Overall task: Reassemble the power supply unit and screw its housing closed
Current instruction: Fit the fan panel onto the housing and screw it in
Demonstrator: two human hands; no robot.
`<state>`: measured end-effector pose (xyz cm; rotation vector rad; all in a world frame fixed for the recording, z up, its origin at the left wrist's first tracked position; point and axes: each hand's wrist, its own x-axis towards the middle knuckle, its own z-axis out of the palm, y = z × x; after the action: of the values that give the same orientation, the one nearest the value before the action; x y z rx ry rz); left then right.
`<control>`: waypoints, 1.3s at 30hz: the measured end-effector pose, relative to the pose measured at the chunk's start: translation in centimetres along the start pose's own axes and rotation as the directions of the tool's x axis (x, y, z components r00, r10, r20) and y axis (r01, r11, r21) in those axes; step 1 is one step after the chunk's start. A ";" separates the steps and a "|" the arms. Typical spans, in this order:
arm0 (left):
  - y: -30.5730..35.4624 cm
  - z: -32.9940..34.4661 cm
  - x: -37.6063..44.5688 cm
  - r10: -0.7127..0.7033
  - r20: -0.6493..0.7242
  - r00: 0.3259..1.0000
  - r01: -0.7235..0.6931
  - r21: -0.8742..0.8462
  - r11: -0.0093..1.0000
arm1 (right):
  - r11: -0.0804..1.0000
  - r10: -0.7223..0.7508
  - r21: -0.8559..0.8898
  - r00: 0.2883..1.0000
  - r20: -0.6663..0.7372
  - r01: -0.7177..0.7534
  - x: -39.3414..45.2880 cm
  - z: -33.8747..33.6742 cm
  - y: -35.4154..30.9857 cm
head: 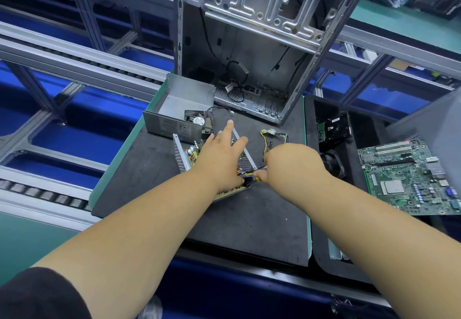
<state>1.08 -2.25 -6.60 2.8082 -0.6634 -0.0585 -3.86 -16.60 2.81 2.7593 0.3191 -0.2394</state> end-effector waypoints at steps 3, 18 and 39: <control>0.0 0.0 -0.1 0.001 -0.003 1.000 -0.001 0.005 1.000 | 0.999 0.052 -0.005 0.999 0.005 -0.052 -0.1 0.3 -0.5; 0.1 -0.2 0.0 -0.004 0.028 1.000 0.004 0.005 1.000 | 0.997 -0.054 -0.044 0.997 0.047 0.056 -1.2 1.1 0.6; 0.5 -0.6 -0.1 -0.016 0.037 0.999 0.014 0.035 0.999 | 0.986 -0.076 0.154 0.992 0.105 0.060 -0.1 0.0 0.9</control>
<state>0.84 -2.49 -5.93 2.8517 -0.6582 -0.1035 -3.78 -17.45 3.09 2.8717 0.3810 -0.4496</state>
